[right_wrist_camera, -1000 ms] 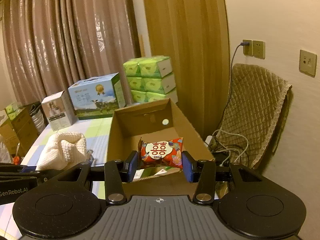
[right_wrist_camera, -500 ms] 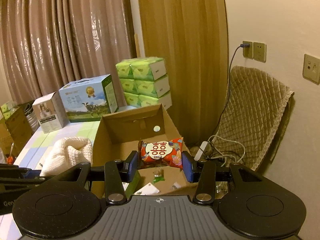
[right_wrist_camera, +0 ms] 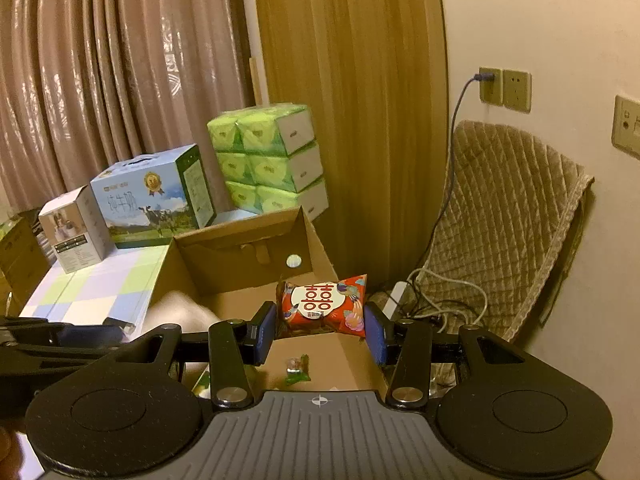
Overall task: Organize objects
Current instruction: 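Carry the cloth and snack packet into the cardboard box and open both tools, then withdraw both open tools from the cardboard box back over the table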
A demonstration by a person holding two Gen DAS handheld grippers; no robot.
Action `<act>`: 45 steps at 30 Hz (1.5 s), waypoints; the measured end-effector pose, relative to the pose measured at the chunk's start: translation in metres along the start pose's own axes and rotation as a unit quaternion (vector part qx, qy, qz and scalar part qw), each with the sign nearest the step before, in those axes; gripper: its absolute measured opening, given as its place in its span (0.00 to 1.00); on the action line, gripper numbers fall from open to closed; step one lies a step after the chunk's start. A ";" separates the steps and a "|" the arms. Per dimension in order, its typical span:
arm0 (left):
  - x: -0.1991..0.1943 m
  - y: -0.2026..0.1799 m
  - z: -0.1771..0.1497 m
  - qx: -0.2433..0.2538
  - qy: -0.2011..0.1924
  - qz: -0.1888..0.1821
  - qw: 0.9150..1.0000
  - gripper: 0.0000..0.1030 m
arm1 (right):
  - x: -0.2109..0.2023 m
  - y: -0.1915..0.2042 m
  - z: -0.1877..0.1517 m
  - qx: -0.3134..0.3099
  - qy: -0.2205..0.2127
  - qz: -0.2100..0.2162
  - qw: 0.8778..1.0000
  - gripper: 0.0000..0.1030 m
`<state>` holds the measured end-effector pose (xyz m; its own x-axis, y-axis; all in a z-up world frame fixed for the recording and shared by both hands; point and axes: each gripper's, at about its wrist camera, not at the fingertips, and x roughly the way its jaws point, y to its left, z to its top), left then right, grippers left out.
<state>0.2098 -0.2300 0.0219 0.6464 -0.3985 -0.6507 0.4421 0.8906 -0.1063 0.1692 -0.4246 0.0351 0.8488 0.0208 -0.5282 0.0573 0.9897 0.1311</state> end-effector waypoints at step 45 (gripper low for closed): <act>-0.180 0.170 -0.119 -0.121 -0.007 0.167 0.979 0.96 | -0.075 0.117 -0.040 0.012 0.014 0.139 0.990 0.98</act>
<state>0.0943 0.0197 0.0316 0.7386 -0.0783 -0.6696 0.0460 0.9968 -0.0657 0.0919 -0.3045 0.0567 0.8189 0.2966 -0.4913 -0.1640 0.9414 0.2949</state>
